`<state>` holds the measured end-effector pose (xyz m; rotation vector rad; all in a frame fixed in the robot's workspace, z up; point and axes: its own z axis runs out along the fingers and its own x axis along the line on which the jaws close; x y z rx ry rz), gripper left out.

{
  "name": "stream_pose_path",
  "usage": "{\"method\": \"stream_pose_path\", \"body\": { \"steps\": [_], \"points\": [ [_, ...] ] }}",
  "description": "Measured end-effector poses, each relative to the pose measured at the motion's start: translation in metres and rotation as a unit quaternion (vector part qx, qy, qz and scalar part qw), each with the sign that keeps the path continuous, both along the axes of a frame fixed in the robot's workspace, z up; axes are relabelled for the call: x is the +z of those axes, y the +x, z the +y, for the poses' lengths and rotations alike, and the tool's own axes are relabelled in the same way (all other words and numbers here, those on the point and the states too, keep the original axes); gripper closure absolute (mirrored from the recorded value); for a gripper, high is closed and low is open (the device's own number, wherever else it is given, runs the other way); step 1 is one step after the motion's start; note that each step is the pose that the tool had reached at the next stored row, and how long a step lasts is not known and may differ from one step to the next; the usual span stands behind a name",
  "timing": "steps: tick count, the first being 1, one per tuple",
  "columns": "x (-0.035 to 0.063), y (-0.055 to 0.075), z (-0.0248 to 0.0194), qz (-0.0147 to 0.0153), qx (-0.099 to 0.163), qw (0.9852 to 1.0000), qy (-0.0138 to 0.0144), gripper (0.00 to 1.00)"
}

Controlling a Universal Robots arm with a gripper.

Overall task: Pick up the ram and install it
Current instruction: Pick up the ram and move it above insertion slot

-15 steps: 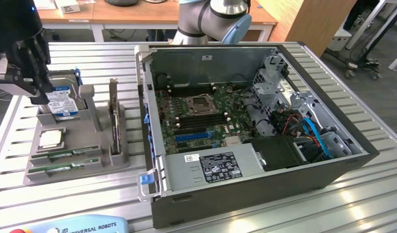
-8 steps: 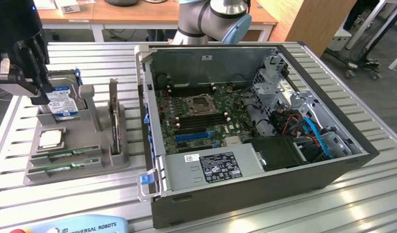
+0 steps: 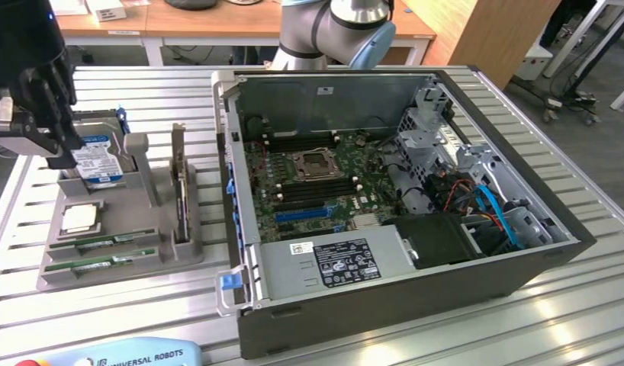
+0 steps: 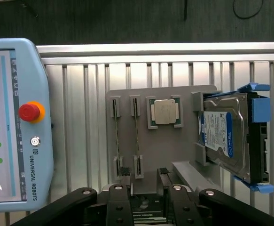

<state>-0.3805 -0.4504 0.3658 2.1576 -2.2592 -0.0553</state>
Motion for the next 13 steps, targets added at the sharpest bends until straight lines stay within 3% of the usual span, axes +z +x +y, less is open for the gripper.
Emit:
{"method": "stream_pose_path", "body": {
  "steps": [4,13],
  "points": [
    [0.0000,-0.0001,-0.0023,0.0000,0.001,1.0000,0.0000,0.65],
    [-0.0001,0.0000,-0.0028,-0.0002,0.003,1.0000,0.0000,0.65]
  ]
}}
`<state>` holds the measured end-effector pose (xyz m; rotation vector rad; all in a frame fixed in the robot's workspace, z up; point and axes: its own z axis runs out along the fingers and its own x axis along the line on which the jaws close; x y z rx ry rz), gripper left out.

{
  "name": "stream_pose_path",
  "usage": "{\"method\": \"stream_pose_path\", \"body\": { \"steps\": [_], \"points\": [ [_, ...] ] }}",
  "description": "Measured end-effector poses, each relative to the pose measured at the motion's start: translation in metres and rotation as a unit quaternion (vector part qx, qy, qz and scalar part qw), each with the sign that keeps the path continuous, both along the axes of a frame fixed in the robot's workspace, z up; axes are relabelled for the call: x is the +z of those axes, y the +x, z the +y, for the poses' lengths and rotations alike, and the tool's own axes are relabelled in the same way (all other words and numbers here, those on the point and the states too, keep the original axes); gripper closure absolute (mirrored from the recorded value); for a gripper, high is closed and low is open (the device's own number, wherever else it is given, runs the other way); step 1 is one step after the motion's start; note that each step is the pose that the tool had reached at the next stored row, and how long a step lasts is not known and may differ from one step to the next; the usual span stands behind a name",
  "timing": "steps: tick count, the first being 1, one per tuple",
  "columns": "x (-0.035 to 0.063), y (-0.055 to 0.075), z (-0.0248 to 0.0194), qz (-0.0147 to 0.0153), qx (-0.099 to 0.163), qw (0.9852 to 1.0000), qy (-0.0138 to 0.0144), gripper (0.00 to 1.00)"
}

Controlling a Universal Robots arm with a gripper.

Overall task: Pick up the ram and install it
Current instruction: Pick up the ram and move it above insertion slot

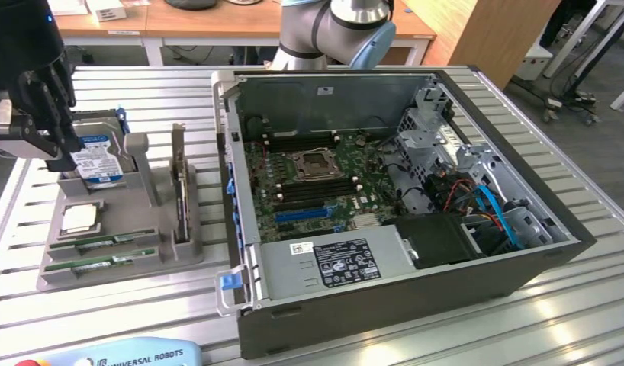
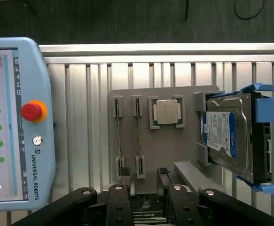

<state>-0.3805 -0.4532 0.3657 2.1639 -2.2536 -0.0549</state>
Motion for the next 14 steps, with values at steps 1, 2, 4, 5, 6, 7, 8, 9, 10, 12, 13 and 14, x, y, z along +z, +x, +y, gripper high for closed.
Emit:
{"method": "stream_pose_path", "body": {
  "steps": [1,2,4,5,6,7,8,9,10,12,13,14],
  "points": [
    [0.0001,0.000,0.0000,0.0000,0.000,1.0000,0.0000,0.65],
    [0.0000,0.000,0.0000,0.0000,0.000,1.0000,0.0000,0.65],
    [0.0000,0.000,0.0000,-0.0001,0.000,1.0000,0.0000,0.65],
    [0.0000,0.000,0.0000,-0.0002,0.000,1.0000,0.0000,0.65],
    [-0.0001,0.000,0.0000,-0.0003,0.000,1.0000,0.0000,0.65],
    [-0.0013,0.013,0.0000,-0.0103,0.000,0.9999,0.0000,0.65],
    [-0.0013,0.013,0.0000,-0.0103,0.000,0.9999,0.0000,0.65],
    [-0.0013,0.013,0.0000,-0.0104,0.000,0.9999,0.0000,0.65],
    [-0.0013,0.013,0.0000,-0.0104,0.000,0.9999,0.0000,0.65],
    [-0.0013,0.013,0.0000,-0.0104,0.000,0.9999,0.0000,0.65],
    [-0.0013,0.013,0.0000,-0.0104,0.000,0.9999,0.0000,0.65],
    [-0.0013,0.013,0.0000,-0.0104,0.000,0.9999,0.0000,0.65]
  ]
}}
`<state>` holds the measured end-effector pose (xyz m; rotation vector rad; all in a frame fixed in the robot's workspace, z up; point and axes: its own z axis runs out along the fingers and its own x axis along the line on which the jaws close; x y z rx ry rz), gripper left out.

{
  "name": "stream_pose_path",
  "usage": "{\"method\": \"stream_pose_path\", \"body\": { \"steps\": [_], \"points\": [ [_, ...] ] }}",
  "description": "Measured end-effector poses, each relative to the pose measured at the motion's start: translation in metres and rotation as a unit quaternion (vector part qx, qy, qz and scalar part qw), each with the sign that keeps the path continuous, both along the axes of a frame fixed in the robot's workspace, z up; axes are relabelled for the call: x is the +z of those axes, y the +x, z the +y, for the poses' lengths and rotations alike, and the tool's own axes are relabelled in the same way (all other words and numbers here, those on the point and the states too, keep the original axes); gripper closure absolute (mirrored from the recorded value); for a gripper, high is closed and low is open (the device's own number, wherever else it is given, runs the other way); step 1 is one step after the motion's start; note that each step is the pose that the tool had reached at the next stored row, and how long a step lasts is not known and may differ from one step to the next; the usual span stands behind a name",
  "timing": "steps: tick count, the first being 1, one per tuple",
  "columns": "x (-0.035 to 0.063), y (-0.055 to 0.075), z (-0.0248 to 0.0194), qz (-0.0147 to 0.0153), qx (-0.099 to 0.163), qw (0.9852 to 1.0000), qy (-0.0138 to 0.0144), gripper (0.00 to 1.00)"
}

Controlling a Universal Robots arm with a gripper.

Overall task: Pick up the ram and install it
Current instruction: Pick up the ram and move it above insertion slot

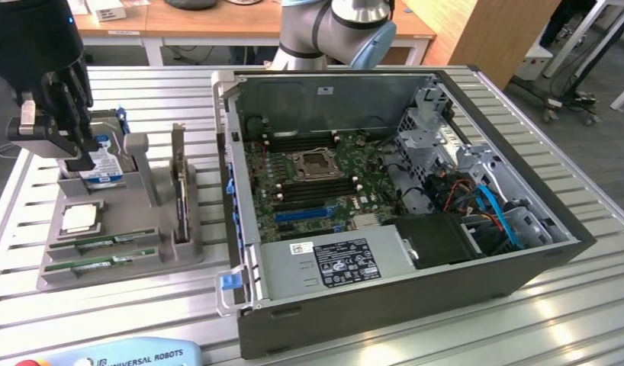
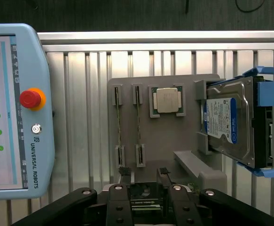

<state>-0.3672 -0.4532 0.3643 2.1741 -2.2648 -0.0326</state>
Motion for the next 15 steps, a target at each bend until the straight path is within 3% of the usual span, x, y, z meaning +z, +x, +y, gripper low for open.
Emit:
{"method": "stream_pose_path", "body": {
  "steps": [15],
  "points": [
    [-0.0111,0.000,0.0000,0.0005,0.000,1.0000,0.0000,0.65]
  ]
}}
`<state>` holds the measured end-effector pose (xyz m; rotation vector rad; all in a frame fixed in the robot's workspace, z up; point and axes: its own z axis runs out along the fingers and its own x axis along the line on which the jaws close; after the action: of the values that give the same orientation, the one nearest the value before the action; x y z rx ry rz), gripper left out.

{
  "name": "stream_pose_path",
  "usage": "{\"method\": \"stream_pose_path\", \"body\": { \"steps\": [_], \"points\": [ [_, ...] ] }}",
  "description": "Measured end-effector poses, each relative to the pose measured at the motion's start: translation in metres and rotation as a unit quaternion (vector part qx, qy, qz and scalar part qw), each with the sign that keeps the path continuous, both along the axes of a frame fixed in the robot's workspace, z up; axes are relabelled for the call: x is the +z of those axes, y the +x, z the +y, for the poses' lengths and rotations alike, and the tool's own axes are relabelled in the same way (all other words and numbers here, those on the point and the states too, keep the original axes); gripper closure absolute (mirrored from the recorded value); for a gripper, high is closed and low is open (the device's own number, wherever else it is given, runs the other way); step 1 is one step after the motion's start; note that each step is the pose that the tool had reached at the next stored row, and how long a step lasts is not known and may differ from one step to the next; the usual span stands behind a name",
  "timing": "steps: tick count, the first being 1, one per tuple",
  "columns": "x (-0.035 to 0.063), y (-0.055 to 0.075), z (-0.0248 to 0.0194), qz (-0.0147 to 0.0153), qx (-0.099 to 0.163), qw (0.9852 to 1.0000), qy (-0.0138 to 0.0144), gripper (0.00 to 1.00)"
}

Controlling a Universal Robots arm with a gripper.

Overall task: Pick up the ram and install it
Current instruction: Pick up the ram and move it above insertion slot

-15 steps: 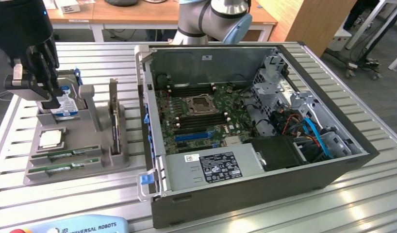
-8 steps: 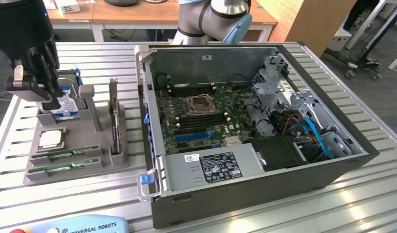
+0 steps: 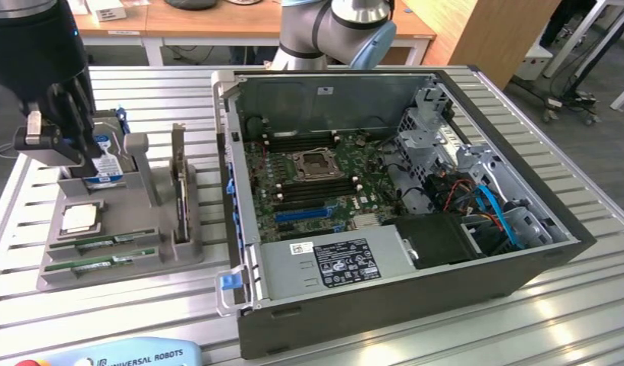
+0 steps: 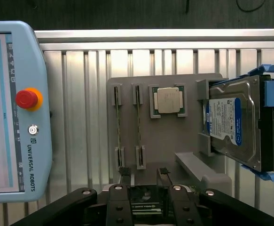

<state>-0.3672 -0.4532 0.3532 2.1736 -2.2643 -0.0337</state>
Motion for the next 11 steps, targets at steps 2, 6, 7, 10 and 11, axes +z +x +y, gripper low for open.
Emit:
{"method": "stream_pose_path", "body": {
  "steps": [2,6,7,10,11],
  "points": [
    [-0.0014,0.0000,0.0000,0.0000,0.000,1.0000,0.0000,0.65],
    [-0.0033,0.0000,0.0000,0.0000,0.000,1.0000,0.0000,0.65],
    [-0.0037,0.0000,0.0000,0.0000,0.000,1.0000,0.0000,0.65],
    [-0.0050,0.0000,0.0000,0.0000,0.000,1.0000,0.0000,0.65],
    [-0.0055,0.0000,0.0000,0.0000,0.000,1.0000,0.0000,0.65]
  ]
}}
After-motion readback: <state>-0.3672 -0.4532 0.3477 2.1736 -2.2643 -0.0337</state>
